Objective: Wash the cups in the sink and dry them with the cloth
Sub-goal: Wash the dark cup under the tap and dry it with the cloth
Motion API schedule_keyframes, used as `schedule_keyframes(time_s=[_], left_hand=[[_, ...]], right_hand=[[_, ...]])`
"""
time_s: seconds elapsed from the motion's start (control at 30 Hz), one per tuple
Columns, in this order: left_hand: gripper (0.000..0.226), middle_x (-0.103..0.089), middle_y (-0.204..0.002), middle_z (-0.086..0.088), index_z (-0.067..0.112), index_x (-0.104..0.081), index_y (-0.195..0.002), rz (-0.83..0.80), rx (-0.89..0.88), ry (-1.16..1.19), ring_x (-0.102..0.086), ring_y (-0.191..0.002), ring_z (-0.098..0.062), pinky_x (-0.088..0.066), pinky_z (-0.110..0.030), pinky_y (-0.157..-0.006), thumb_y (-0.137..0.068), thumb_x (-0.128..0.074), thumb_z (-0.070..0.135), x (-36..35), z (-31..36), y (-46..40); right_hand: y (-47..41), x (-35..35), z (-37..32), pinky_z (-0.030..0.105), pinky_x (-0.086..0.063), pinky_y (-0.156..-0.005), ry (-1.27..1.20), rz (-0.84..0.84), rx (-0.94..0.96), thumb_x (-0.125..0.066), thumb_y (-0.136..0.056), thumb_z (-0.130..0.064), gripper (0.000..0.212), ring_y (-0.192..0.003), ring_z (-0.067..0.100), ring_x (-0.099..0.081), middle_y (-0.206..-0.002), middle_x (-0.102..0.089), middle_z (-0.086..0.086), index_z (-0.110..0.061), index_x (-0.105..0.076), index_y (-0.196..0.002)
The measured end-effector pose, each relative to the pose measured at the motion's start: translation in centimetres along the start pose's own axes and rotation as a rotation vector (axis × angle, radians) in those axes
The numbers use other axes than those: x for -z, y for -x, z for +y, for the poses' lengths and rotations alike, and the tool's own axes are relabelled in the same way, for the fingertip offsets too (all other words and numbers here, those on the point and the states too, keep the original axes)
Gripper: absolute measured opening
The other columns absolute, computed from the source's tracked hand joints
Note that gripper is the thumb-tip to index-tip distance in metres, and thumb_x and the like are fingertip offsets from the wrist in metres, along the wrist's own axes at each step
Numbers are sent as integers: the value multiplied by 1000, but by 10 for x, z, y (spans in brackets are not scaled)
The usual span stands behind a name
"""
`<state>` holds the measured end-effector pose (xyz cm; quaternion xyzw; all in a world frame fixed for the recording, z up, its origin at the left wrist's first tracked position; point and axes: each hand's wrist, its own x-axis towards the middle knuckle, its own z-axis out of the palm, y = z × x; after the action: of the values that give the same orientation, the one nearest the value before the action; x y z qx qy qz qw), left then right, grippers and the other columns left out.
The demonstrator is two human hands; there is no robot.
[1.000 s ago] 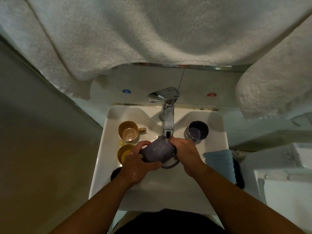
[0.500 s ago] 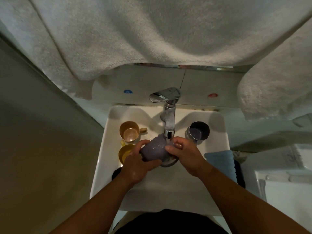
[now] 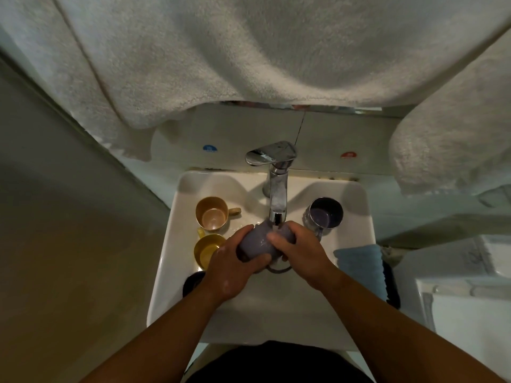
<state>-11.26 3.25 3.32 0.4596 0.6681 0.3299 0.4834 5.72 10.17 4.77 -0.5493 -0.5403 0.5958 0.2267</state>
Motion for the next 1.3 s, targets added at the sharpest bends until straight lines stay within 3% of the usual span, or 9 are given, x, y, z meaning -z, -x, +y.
schedule_keyframes(time_s=[0.13, 0.27, 0.47, 0.6, 0.77, 0.87, 0.97, 1.07, 1.3], left_hand=[[78, -60, -131, 8, 31, -46, -146, -9, -8, 36, -62, -117, -11, -59, -36, -92, -78, -85, 35, -1, 1, -4], [63, -61, -125, 11, 31, -47, -147, 48, -19, -52, -63, -107, -6, -56, -16, -80, -90, -71, 44, -10, 4, -7], [38, -65, -130, -6, 26, -59, -137, 160, 94, -37, -59, -102, -13, -47, -5, -67, -103, -52, 39, -18, 16, -14], [64, -57, -128, 4, 28, -48, -145, 59, 100, -2, -57, -108, -12, -50, -11, -74, -88, -71, 47, -13, 10, -17], [87, -63, -122, 8, 23, -56, -140, 40, 35, -131, -59, -106, -9, -43, -7, -77, -65, -88, 52, -11, 7, -20], [86, -60, -124, 11, 27, -54, -141, 43, -24, -123, -60, -105, -5, -46, -4, -75, -66, -88, 52, -14, 11, -17], [70, -50, -131, 10, 36, -49, -139, -54, 65, 211, -59, -104, -4, -56, -15, -71, -76, -79, 47, -15, 22, -12], [59, -53, -135, -1, 31, -51, -134, -132, 292, 519, -65, -107, -22, -62, -34, -71, -81, -77, 39, -17, 26, -10], [85, -56, -118, 23, 40, -46, -129, 24, 0, 105, -58, -104, 3, -50, -7, -73, -64, -96, 20, -12, 14, -11]], right_hand=[[2, 1, 3, 20, -53, -66, -12, 9, 16, -68, -94, -27, 7, -77, 8, -69, -86, -72, -3, -20, -67, -95], [3, -1, 2, 25, -48, -62, -45, 86, -55, -49, -104, -31, 30, -66, 3, -60, -73, -67, -5, -15, -67, -87], [10, -3, 8, 22, -52, -64, -62, 91, -31, -46, -106, -29, 30, -73, 7, -61, -82, -66, 2, -14, -65, -88], [8, 4, 9, 28, -51, -68, -96, 107, -9, -50, -103, -23, 27, -76, 13, -61, -83, -64, 10, -5, -60, -86], [9, 10, 5, 18, -48, -62, -55, 54, 31, -54, -101, -25, 26, -68, 2, -60, -71, -65, -9, -17, -63, -78], [10, 14, 8, 32, -54, -70, -53, 78, 73, -60, -100, -27, 25, -76, 19, -68, -76, -72, -1, -15, -70, -81], [10, 16, 11, 36, -56, -79, -156, 83, 89, -59, -99, -22, 19, -89, 27, -70, -89, -74, 8, -10, -72, -93], [9, 17, 16, 33, -57, -78, -191, 75, 72, -58, -99, -19, 14, -91, 23, -69, -93, -73, 6, -9, -69, -99], [2, 11, 21, 38, -62, -83, -174, -16, -112, -60, -100, -29, 19, -103, 20, -68, -110, -70, 5, -15, -68, -111]])
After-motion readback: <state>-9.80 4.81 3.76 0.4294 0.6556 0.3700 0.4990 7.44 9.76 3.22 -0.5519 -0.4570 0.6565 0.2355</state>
